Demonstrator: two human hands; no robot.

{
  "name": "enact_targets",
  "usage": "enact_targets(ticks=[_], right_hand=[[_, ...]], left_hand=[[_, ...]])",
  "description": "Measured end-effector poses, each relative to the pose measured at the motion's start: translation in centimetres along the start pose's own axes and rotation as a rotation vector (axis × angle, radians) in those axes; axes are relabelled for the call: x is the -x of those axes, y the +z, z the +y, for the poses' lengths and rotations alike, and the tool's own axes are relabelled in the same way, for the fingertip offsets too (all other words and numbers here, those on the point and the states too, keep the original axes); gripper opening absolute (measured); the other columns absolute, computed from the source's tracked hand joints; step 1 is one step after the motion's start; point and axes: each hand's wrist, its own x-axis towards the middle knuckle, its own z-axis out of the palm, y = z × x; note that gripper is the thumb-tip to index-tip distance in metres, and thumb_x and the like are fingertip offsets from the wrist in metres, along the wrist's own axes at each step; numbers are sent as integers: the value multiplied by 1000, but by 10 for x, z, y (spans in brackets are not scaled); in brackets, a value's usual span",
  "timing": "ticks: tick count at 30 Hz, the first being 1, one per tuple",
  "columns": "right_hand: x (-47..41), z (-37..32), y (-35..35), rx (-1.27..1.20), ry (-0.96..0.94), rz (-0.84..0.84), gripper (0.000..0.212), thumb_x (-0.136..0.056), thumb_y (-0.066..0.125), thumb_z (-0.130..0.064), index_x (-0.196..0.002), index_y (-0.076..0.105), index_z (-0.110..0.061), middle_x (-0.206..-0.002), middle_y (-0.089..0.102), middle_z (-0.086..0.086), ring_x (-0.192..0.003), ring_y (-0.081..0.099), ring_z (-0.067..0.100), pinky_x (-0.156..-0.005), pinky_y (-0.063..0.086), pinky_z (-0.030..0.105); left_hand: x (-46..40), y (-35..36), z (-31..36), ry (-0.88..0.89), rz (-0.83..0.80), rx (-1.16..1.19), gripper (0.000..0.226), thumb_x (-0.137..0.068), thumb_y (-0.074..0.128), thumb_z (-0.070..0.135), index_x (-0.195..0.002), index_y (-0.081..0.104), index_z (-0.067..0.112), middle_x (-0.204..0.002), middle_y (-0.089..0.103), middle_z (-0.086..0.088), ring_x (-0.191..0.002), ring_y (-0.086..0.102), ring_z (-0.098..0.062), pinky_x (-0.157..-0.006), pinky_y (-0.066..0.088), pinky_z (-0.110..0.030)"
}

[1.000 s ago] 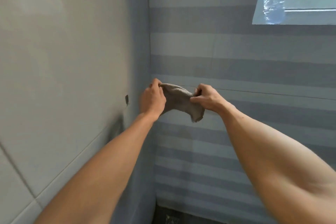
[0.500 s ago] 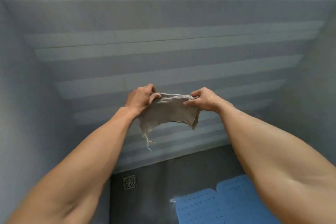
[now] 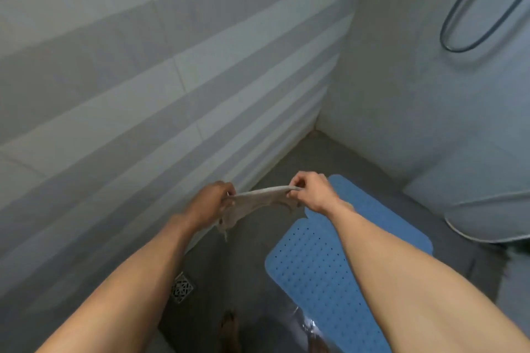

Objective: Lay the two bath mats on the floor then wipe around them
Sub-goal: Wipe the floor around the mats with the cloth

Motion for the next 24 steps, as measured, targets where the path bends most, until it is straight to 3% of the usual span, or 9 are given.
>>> enact_targets(ticks=[6,12,17,19,20,21,22,23,24], right_hand=[[-34,62,95,-99,124,-60,8,-87,72,-32,-91,71,-26,-82,69,-7,-77,62,10,-70,43,23],[-95,145,240,-141,182,-216,11,-89,64,-25,-92,74,-22,-77,71,-2,-63,58,6,-56,40,15],[-150,220,378,-161,199,-338,18,-91,65,-23,-103,75,-14,-97,75,6,-94,68,21,-85,53,32],[-175,249,424,-163,180,-372,20,-93,63,-21,-108,73,-12,-99,74,6,-93,68,19,-84,53,29],[-188,263,445,-155,171,-385,20,-94,62,-20,-109,71,-10,-97,72,5,-90,66,18,-80,51,27],[-202,276,465,-140,156,-383,21,-95,61,-20,-110,71,-10,-95,69,4,-87,62,16,-78,49,27],[-217,290,483,-123,139,-367,20,-95,60,-20,-109,71,-9,-94,68,4,-85,60,15,-78,49,28],[-232,304,500,-109,127,-337,20,-95,60,-20,-106,71,-8,-94,69,6,-85,60,16,-78,50,30],[-248,318,515,-88,116,-299,20,-95,59,-20,-103,71,-7,-94,71,9,-85,63,20,-78,50,31]], left_hand=[[-47,89,-61,-60,-122,-78,20,-87,59,13,-104,65,22,-105,57,-2,-94,60,-26,-76,48,-35],[-77,225,-153,-181,-241,-114,24,-92,52,13,-109,67,21,-107,57,-8,-96,61,-30,-83,51,-41],[-110,336,-256,-282,-357,-162,23,-87,57,25,-105,69,16,-107,63,-13,-100,62,-34,-86,51,-42],[-107,414,-269,-361,-335,-163,44,-84,42,44,-101,69,14,-108,64,-16,-98,61,-33,-86,49,-38],[-87,450,-272,-300,-290,-427,61,-88,30,52,-106,68,8,-114,63,-20,-102,57,-34,-91,43,-37],[-56,503,-288,-449,-244,-423,84,-92,11,63,-114,64,2,-123,60,-22,-111,53,-34,-98,35,-35],[-22,578,-298,-656,-221,-201,107,-85,-8,74,-120,61,0,-130,58,-20,-120,49,-31,-104,28,-34],[8,654,-305,-736,-244,-29,115,-78,-15,77,-123,59,2,-134,57,-17,-125,48,-29,-108,25,-35],[40,719,-318,-786,-258,37,109,-80,-13,72,-124,60,4,-134,58,-16,-126,48,-28,-110,26,-38]])
